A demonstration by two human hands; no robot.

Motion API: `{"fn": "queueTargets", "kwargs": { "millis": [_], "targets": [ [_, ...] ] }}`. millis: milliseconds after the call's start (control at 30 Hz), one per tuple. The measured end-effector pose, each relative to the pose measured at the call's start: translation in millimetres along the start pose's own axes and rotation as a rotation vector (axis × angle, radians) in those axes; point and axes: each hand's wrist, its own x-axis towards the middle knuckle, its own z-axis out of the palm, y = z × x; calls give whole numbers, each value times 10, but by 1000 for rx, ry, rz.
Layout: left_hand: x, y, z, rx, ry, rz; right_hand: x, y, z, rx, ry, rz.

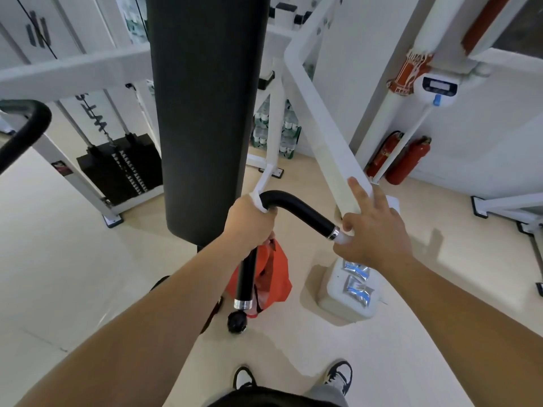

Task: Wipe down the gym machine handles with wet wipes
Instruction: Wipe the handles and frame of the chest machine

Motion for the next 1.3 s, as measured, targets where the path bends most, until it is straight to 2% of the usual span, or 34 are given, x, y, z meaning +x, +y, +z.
{"fn": "queueTargets", "kwargs": {
  "millis": [67,167,333,467,633,800,867,933,1000,1167,1300],
  "targets": [
    [-68,-49,1,-105,-32,-53,7,9,5,16,18,-1],
    [-398,-330,-18,-286,-130,-258,7,9,9,22,26,-4],
    [-743,-850,7,-381,-289,-307,19,11,7,18,21,-7],
    [-619,-766,-136,-429,-502,-374,6,15,-3,12,16,-7],
    [-271,-457,-188,-588,-450,-383,-4,-1,-26,38,14,6],
    [-670,-981,-113,-674,-568,-448,2,2,-14,29,24,-2],
    [-774,-1075,-65,-760,-536,-445,0,-5,-22,35,43,-12],
    [-767,-1070,-64,-686,-527,-370,-11,-6,-16,35,50,-13],
    [-742,-1046,-68,-498,-462,-302,-13,-1,0,20,53,-16],
    [-554,-738,40,60,-24,-123,5,0,26,16,67,-17],
    [-95,-187,70,343,173,99,14,16,78,63,111,-28]
  ]
}}
